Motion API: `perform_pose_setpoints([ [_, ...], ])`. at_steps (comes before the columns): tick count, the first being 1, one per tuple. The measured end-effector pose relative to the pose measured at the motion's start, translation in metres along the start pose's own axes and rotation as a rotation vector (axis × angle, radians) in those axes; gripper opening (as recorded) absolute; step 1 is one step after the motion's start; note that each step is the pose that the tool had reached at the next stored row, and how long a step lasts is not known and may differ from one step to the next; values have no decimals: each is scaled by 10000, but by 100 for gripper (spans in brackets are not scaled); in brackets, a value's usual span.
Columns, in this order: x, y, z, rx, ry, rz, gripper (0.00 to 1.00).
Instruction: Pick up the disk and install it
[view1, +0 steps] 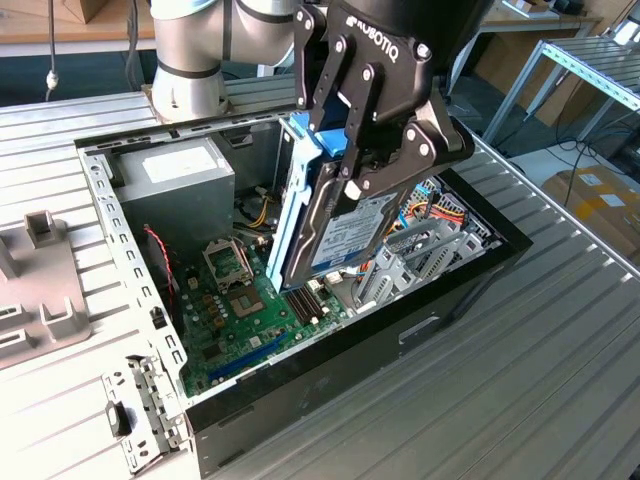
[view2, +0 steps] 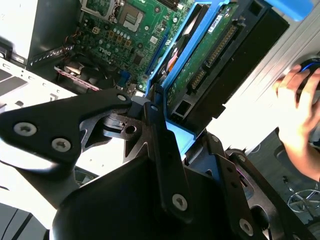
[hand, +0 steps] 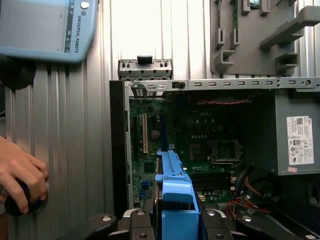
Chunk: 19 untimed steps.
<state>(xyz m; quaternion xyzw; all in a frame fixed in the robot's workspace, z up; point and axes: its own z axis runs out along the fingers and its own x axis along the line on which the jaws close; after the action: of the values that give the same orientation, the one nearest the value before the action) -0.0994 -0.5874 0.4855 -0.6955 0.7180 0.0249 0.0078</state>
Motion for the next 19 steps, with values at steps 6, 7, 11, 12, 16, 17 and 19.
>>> perform_pose_setpoints([
  [6,1,-43,3,0,0,0,37],
  [7,1,-51,4,0,0,0,37],
  [11,1,-82,6,0,1,1,37],
  [12,1,-88,6,0,0,0,37],
  [16,1,-126,8,0,0,0,37],
  [17,1,-137,9,0,1,1,37],
  [19,0,-165,10,0,0,0,37],
])
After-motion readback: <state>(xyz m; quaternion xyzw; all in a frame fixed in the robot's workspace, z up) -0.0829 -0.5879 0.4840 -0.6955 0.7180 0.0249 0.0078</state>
